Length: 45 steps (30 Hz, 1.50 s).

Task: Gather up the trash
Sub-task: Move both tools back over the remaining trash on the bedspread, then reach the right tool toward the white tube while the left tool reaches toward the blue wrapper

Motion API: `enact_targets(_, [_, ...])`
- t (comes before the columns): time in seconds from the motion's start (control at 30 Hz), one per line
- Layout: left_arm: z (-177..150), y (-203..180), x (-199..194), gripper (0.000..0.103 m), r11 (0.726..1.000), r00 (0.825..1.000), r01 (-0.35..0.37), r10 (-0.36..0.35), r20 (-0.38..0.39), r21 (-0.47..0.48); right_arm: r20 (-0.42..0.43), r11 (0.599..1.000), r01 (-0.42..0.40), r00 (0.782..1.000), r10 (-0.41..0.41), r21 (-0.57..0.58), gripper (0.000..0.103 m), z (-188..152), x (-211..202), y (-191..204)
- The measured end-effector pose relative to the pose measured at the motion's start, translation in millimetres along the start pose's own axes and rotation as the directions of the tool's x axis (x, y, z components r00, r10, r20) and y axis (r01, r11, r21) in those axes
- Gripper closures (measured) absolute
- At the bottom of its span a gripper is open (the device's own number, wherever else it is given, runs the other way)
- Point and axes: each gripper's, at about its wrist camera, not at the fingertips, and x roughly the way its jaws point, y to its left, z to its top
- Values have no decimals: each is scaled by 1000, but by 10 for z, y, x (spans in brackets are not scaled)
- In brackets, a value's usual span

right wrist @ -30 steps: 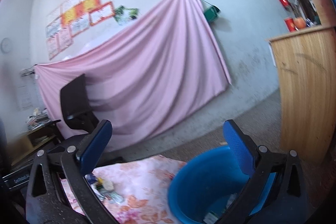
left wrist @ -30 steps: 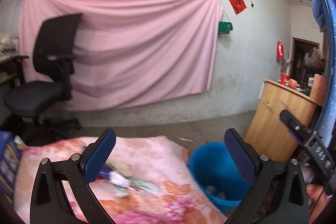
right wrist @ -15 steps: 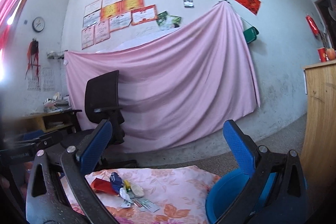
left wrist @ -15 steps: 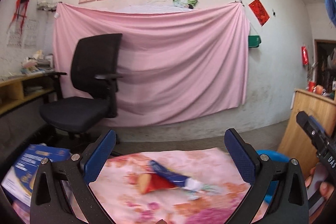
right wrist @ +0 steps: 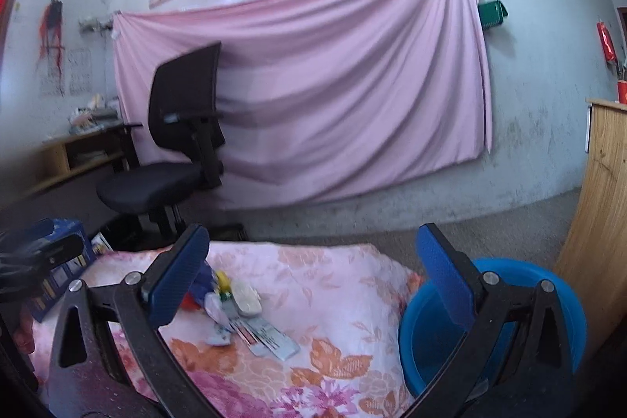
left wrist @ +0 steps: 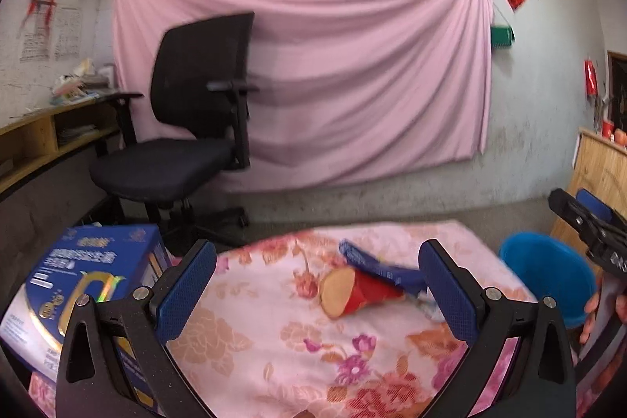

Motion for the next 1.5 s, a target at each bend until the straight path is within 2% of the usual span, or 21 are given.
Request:
enact_targets(0.17, [-132,-35,295,2,998,991,18,-11,-136,54,-156,998,16,988,-7,56,0,-106,271,-127])
enact_targets(0.27, [-161,-1,478,2,998,978,53,-46,-204,31,-258,996,12,966,12,91,0,-183,453,-204])
enact_targets(0.37, [-175,22,602,4,998,969,65,-60,-239,13,-342,995,-2,939,37,102,0,-257,605,-213])
enact_targets(0.4, [-177,26,630,6,997,967,71,-67,-246,5,-364,995,-9,930,46,102,3,-277,641,-207])
enact_targets(0.47, [-184,33,697,24,995,958,102,-101,-269,-8,-401,995,-23,914,60,97,10,-311,709,-184])
enact_targets(0.5, [-192,31,723,28,993,953,115,-113,-282,-10,-417,995,-33,906,70,96,13,-324,732,-169])
enact_targets(0.57, [-205,17,756,48,990,942,140,-136,-306,-9,-451,994,-61,887,95,91,18,-359,782,-130])
enact_targets(0.67, [-226,-26,835,69,984,925,176,-166,-342,-1,-489,992,-93,864,121,81,28,-401,840,-71])
enact_targets(0.77, [-226,-69,895,80,979,911,205,-189,-367,6,-528,990,-124,837,144,73,33,-450,904,-7])
enact_targets(0.87, [-251,-127,953,86,975,897,221,-193,-398,26,-578,984,-157,797,175,81,34,-506,1017,31])
enact_targets(0.93, [-265,-159,977,91,973,892,226,-191,-409,40,-615,980,-175,765,193,90,36,-558,1093,53])
enact_targets(0.97, [-271,-180,977,99,973,892,226,-186,-411,52,-627,979,-181,754,199,93,36,-573,1114,60])
enact_targets(1.0, [-271,-194,970,101,972,893,226,-182,-411,59,-634,979,-184,747,200,92,36,-585,1127,71])
enact_targets(1.17, [-283,-235,960,103,968,898,234,-181,-402,86,-644,978,-202,742,187,50,39,-598,1091,155])
enact_targets(1.3, [-291,-242,906,103,968,899,239,-190,-396,79,-655,974,-225,734,179,13,50,-610,1042,229])
enact_targets(1.5, [-322,-286,789,103,968,893,248,-211,-397,43,-654,971,-235,729,201,36,57,-614,1009,209])
